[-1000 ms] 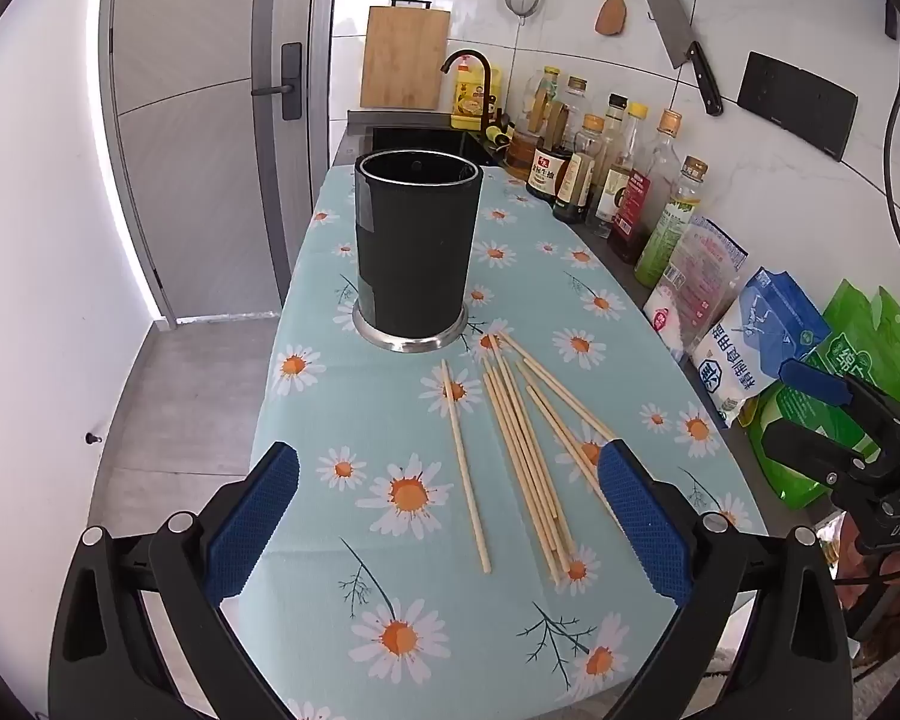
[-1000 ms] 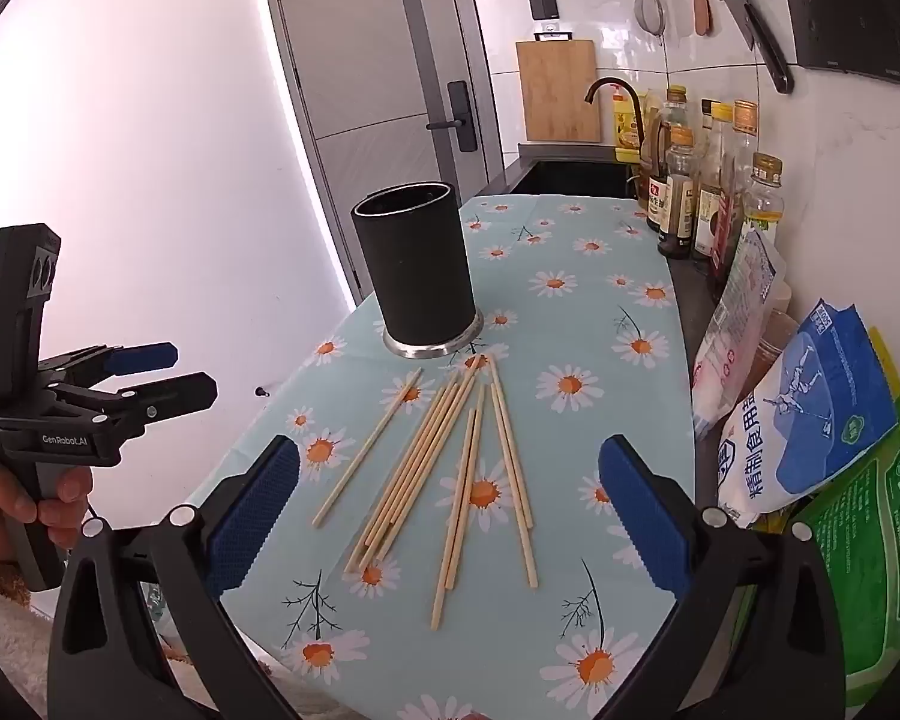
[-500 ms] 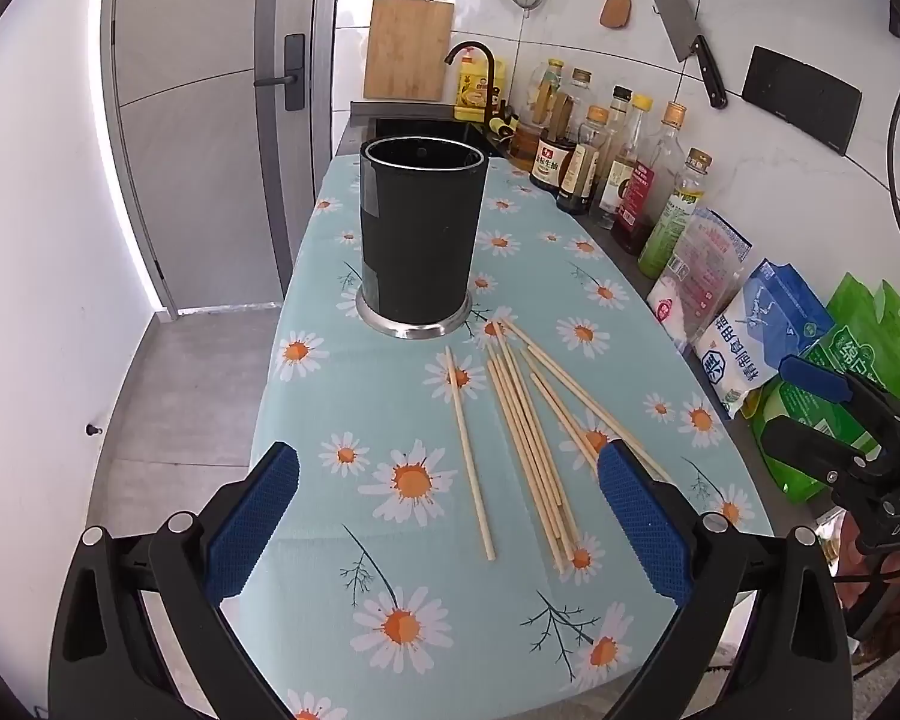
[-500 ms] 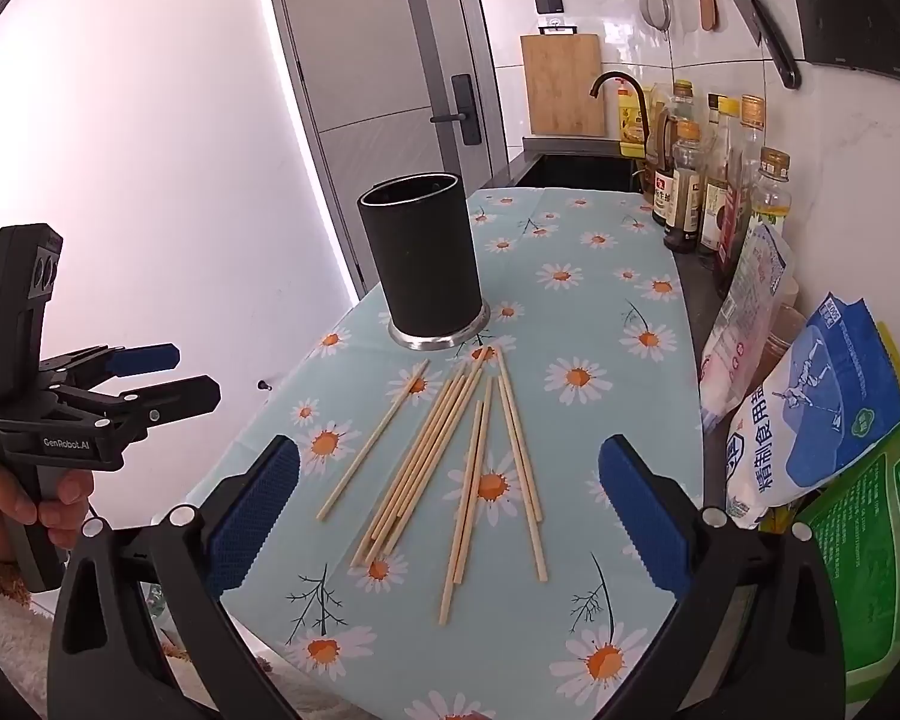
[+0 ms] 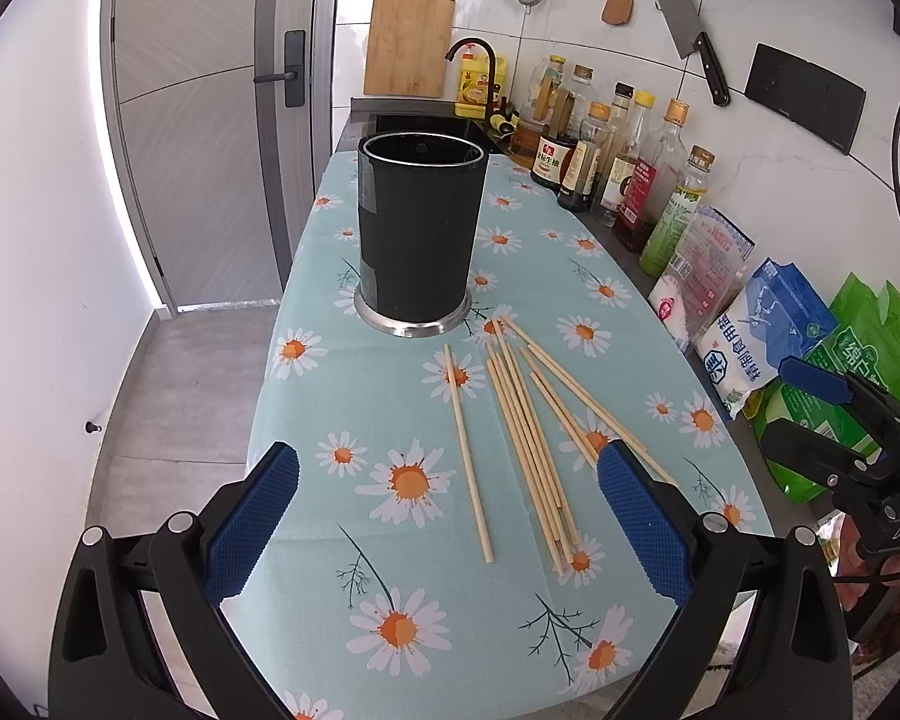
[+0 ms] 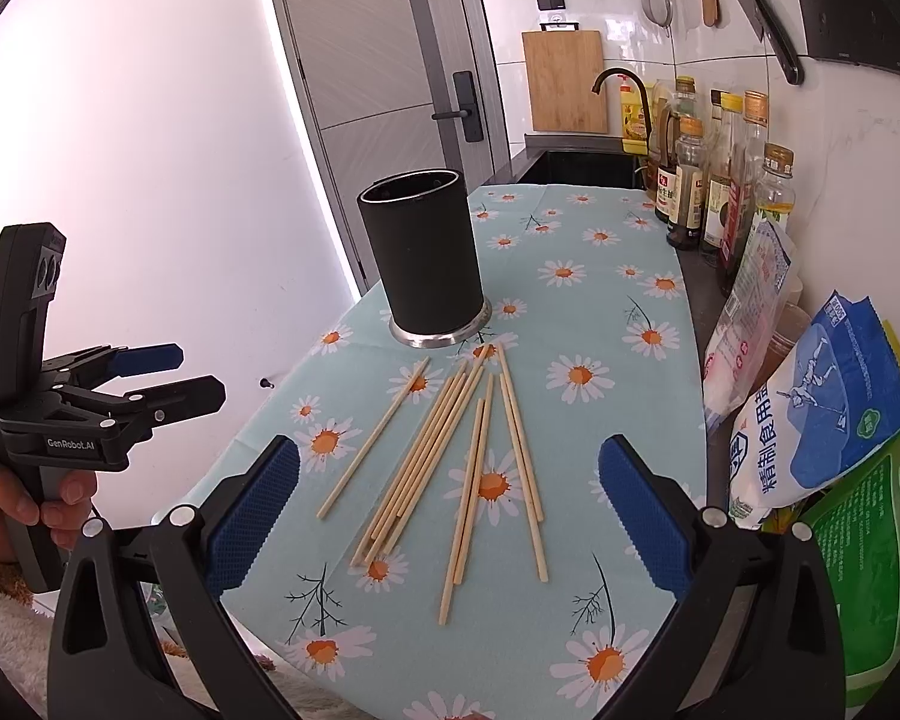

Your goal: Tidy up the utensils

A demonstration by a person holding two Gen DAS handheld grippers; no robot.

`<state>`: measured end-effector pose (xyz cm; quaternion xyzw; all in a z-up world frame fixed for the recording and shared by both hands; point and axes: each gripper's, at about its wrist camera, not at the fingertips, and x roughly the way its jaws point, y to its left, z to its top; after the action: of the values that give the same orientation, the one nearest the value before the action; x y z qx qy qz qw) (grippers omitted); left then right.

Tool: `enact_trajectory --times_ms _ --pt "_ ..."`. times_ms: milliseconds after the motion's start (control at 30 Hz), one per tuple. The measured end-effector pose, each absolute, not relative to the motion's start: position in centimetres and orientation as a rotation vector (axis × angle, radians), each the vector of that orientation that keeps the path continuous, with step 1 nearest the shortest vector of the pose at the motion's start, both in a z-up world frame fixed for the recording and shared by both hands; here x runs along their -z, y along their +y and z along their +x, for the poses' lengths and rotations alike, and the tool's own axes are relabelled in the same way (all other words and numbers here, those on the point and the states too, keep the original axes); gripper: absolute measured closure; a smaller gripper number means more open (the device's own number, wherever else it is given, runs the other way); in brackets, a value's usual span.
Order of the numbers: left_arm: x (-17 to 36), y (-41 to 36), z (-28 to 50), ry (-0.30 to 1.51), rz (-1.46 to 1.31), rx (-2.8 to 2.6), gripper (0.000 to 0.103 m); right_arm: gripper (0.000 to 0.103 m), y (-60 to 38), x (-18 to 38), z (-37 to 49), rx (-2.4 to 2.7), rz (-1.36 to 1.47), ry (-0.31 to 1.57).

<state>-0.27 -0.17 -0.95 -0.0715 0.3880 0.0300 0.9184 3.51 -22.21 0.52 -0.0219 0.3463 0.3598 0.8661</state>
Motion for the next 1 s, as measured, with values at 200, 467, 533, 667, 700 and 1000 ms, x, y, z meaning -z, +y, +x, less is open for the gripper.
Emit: enact_trajectory --times_ms 200,467,533,667,700,1000 --pt "1.02 -0.45 -0.35 0.800 -0.144 -0.063 0.006 0.004 -22.27 -0.55 3.54 -0.756 -0.045 0.726" --pt "1.20 -0.43 -0.04 0.803 -0.146 -0.062 0.006 0.004 -22.03 -0.47 3.63 -0.757 -0.043 0.735" --pt "1.24 -0.41 -0.03 0.807 -0.145 -0.064 0.006 0.004 -21.93 -0.37 3.67 -0.755 -0.043 0.735" --pt "1.29 -0.32 -0.12 0.808 -0.145 -0.063 0.006 0.004 -22.08 -0.36 3.66 -0.756 -0.042 0.733" --pt "1.30 -0.35 -0.14 0.807 -0.143 -0.063 0.006 0.004 -22.08 -0.34 3.63 -0.757 -0.041 0.732" --pt "1.28 -0.38 -0.26 0.809 -0.143 -0.065 0.006 0.004 -21.83 -0.43 3.62 -0.764 -0.046 0.734"
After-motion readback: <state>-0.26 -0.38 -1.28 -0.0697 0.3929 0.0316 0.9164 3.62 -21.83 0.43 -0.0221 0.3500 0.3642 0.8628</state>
